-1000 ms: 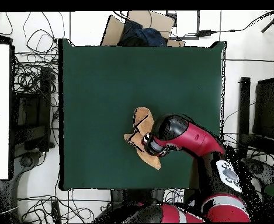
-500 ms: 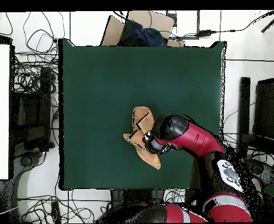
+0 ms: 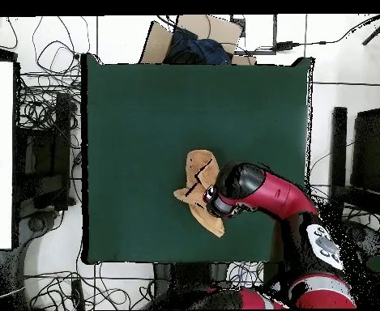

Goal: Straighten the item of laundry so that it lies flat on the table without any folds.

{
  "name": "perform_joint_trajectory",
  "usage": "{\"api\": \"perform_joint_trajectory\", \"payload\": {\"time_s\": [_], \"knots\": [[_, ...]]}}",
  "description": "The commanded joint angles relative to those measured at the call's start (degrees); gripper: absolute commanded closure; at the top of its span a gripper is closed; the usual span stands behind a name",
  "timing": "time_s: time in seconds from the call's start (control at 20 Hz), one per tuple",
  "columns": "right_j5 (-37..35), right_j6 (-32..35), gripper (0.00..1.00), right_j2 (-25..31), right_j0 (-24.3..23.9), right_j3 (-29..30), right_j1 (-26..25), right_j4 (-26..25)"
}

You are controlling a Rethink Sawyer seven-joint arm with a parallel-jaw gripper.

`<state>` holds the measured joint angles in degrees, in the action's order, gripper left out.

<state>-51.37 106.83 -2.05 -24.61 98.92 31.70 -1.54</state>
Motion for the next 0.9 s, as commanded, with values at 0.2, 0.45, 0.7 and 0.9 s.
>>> {"api": "perform_joint_trajectory", "payload": {"time_s": [0.2,0.45,0.7,0.9], "knots": [[-10.2,-9.2,1.0,5.5,-2.0,-3.7,3.4,-7.1],[-9.5,-8.6,1.0,6.9,-3.6,-3.6,2.6,-7.0],[-8.9,-9.4,1.0,7.8,-4.7,-4.5,1.6,-7.8],[-10.1,-10.9,1.0,8.5,-5.6,-6.4,0.9,-9.1]]}}
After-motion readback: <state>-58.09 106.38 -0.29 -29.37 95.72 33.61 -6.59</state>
